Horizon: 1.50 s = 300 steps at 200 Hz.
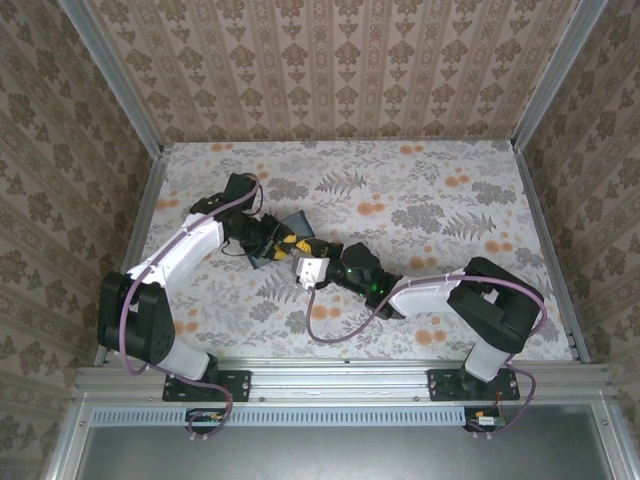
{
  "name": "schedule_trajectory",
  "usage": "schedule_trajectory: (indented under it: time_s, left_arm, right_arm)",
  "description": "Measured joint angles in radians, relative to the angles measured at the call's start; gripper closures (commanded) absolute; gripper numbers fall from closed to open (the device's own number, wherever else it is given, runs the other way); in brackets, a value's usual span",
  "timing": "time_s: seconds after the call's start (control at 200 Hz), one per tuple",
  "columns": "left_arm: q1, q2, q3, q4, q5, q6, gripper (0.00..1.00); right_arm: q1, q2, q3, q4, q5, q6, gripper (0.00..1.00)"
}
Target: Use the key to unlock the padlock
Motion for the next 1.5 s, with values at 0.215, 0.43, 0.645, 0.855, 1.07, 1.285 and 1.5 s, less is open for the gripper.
schedule_trajectory:
  time_s: [0.215, 0.43, 0.645, 0.855, 1.07, 1.285, 1.5]
  left_arm:
    - [0.001, 0.0, -0.001, 0.008, 0.001, 0.0, 0.94]
    - [0.001, 0.0, -0.008, 0.009, 0.0, 0.0, 0.94]
    - [0.003, 0.0, -0.018, 0.024, -0.003, -0.004, 0.93]
    - [0.005, 0.0, -0.028, 0.056, -0.008, -0.016, 0.93]
    - [0.004, -0.005, -0.072, 0.131, 0.0, -0.064, 0.93]
    - [-0.002, -0.029, -0.093, 0.18, 0.01, -0.104, 0.93]
    - [-0.014, -0.048, -0.102, 0.209, 0.043, -0.118, 0.93]
  right_arm:
    - [0.0, 0.035, 0.018, -0.024, -0.009, -0.022, 0.67]
    - [0.0, 0.064, 0.032, -0.022, -0.002, -0.037, 0.7]
    - [-0.001, 0.076, 0.046, -0.019, 0.014, -0.036, 0.81]
    - [-0.001, 0.077, 0.055, -0.031, 0.033, -0.004, 0.94]
    - [0.007, 0.077, 0.051, -0.049, 0.084, 0.225, 1.0]
    - [0.023, 0.048, 0.036, -0.045, 0.167, 0.575, 1.0]
    - [0.028, -0.04, 0.032, -0.154, 0.18, 0.942, 0.66]
